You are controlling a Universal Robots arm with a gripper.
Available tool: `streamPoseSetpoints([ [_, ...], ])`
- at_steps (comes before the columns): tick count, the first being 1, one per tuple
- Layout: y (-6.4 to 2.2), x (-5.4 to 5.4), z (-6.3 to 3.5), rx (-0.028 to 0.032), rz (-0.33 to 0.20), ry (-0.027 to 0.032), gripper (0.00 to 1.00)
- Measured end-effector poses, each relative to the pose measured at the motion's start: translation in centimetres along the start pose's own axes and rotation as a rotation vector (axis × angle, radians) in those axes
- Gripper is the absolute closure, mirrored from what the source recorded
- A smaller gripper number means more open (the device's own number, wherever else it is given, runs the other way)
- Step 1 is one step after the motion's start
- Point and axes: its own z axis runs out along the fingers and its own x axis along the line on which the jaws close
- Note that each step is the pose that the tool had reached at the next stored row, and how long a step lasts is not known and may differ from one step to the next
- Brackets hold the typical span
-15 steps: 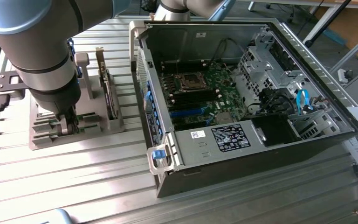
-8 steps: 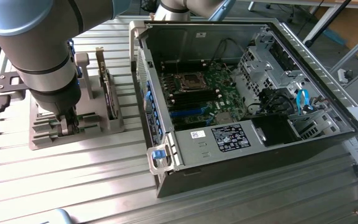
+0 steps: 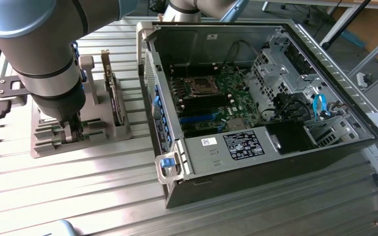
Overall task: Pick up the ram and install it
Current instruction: 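Pick up the ram and move it above insertion slot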
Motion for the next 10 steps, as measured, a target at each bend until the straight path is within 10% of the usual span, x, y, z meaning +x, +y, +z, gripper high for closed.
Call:
streamPoseSetpoints([
  [10, -0.04, -0.01, 0.0, -0.0003, -0.01, 0.0, 0.75],
])
